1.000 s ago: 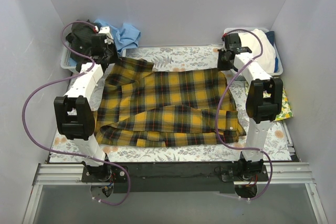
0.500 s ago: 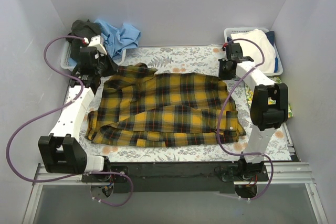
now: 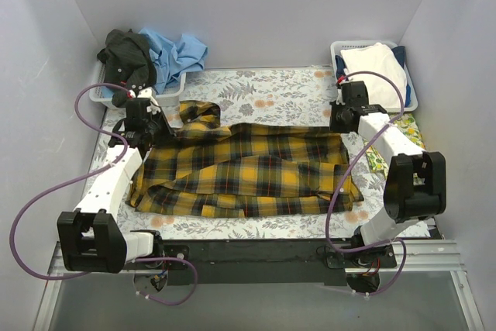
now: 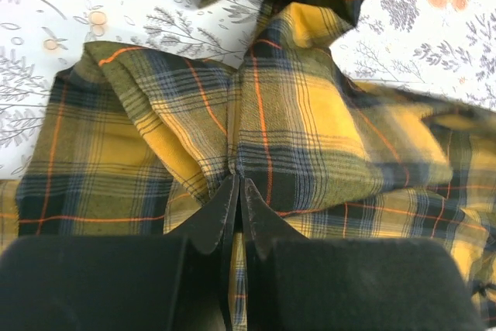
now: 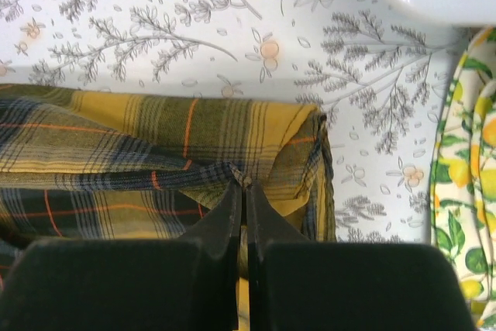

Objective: Fold and stack the long sleeve shirts
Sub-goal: Fold the shirt

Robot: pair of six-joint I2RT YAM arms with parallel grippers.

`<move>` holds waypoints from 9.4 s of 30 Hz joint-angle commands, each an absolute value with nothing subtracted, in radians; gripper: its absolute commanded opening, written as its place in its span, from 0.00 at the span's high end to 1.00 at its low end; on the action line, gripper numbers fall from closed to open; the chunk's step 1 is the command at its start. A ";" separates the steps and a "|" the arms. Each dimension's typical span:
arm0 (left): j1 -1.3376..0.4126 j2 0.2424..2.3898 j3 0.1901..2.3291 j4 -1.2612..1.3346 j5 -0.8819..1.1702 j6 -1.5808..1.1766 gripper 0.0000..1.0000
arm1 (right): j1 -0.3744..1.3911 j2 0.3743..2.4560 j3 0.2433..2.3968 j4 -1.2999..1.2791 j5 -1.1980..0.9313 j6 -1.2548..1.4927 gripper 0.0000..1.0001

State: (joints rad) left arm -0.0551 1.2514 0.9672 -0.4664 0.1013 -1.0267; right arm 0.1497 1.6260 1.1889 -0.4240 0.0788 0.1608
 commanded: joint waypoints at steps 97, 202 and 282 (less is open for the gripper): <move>0.103 1.542 0.973 -0.409 0.054 -1.226 0.23 | 0.121 1.543 1.186 -0.563 0.006 0.284 0.73; 0.104 1.459 0.847 -0.486 0.408 -1.284 0.33 | 1.134 1.347 1.127 0.143 -0.313 -0.015 0.99; 0.104 1.572 0.795 -0.528 0.230 -1.284 0.34 | 0.904 1.290 0.975 -0.474 -0.063 0.147 0.47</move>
